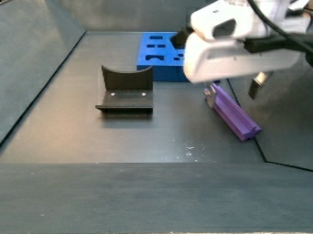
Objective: Pick up the star object. Move up. Place the star object on the fixture. Regrasp the star object. Move to above the board. Insert the star object.
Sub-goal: Pick up the star object.
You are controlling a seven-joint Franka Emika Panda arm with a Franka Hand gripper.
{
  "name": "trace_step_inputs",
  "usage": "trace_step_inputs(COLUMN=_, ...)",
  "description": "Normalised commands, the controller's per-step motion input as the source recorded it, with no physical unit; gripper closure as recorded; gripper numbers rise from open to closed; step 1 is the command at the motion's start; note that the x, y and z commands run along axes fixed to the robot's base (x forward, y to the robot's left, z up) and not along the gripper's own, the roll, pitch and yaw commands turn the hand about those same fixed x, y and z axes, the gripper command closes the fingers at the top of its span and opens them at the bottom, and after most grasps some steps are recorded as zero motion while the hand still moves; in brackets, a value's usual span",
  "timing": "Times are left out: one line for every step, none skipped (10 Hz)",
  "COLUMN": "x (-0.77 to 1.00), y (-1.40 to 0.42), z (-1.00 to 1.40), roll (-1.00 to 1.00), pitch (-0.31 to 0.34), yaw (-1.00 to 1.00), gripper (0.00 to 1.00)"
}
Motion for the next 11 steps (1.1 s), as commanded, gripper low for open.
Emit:
trace_step_inputs(x=-0.25, y=0.0, z=-0.91, roll=-0.12, pitch=0.0, yaw=0.13, gripper=0.0)
trace_step_inputs(x=-0.01, y=0.02, z=-0.66, roll=-0.25, pitch=0.0, yaw=0.07, gripper=0.0)
trace_step_inputs(x=0.11, y=0.06, z=-0.42, roll=-0.36, pitch=0.0, yaw=0.0, gripper=0.0)
trace_step_inputs(x=0.23, y=0.14, z=-0.48, roll=-0.34, pitch=0.0, yaw=0.0, gripper=0.0)
trace_step_inputs(x=0.24, y=0.15, z=-0.57, roll=-0.3, pitch=0.01, yaw=0.0, gripper=0.0)
trace_step_inputs(x=0.17, y=0.07, z=-0.63, roll=-0.27, pitch=0.007, yaw=0.0, gripper=0.0)
trace_step_inputs(x=0.19, y=0.0, z=-0.57, roll=-0.29, pitch=0.0, yaw=0.0, gripper=0.0)
trace_step_inputs(x=0.25, y=0.0, z=-0.56, roll=-0.29, pitch=0.0, yaw=0.0, gripper=0.0)
trace_step_inputs(x=0.28, y=0.0, z=-0.73, roll=-0.21, pitch=0.0, yaw=0.0, gripper=0.0)
trace_step_inputs(x=0.23, y=0.0, z=-0.76, roll=-0.2, pitch=0.0, yaw=0.0, gripper=0.0)
trace_step_inputs(x=0.21, y=0.0, z=-0.82, roll=-0.18, pitch=0.0, yaw=0.0, gripper=0.0)
